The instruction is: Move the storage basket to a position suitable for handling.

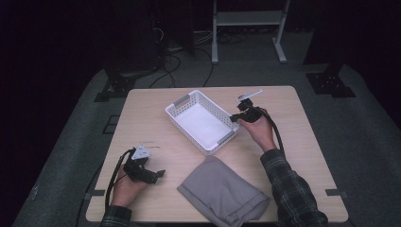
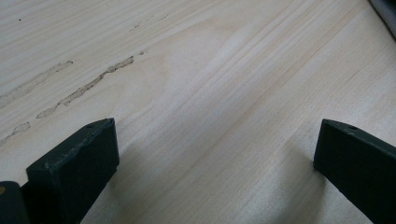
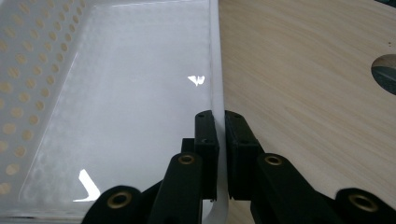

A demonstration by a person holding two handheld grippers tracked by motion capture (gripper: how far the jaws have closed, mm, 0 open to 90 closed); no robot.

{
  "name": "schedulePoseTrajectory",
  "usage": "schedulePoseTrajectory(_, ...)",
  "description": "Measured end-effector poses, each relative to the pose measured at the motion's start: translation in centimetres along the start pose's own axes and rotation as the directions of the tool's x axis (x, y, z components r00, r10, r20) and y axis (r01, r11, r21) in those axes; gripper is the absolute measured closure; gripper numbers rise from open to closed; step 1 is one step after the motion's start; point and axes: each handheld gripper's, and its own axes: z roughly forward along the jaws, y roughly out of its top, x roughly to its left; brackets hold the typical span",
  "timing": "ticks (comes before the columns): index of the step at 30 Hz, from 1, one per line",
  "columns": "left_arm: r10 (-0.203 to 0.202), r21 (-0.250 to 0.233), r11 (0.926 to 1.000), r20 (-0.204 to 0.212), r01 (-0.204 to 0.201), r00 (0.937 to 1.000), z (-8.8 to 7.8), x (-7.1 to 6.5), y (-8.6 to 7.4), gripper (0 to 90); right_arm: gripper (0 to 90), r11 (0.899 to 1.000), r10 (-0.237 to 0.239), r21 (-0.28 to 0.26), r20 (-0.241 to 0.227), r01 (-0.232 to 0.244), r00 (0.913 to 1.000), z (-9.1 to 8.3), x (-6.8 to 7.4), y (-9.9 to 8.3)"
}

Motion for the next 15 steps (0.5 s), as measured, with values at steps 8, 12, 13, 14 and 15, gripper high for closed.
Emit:
schedulePoseTrajectory(8,0.000,0.000,1.0000,0.000,0.000,1.0000,0.0,0.0,0.0,0.0,84.3,1.000,0.017,-0.008,0.003,-0.017,0.9999,-0.8,-0.5,0.1)
schedulePoseTrajectory(12,0.000,0.000,1.0000,0.000,0.000,1.0000,0.0,0.0,0.0,0.0,84.3,0.999,0.030,-0.013,0.012,-0.030,0.9995,-1.6,-1.2,0.1)
schedulePoseTrajectory(13,0.000,0.000,1.0000,0.000,0.000,1.0000,0.0,0.0,0.0,0.0,84.4,0.999,0.029,-0.013,0.017,-0.029,0.9994,-1.8,-1.3,0.0)
schedulePoseTrajectory(14,0.000,0.000,1.0000,0.000,0.000,1.0000,0.0,0.0,0.0,0.0,84.4,0.999,0.029,-0.013,0.018,-0.029,0.9994,-1.9,-1.5,-0.1)
schedulePoseTrajectory(15,0.000,0.000,1.0000,0.000,0.000,1.0000,0.0,0.0,0.0,0.0,84.4,1.000,0.028,-0.013,0.021,-0.028,0.9994,-2.1,-1.6,-0.1)
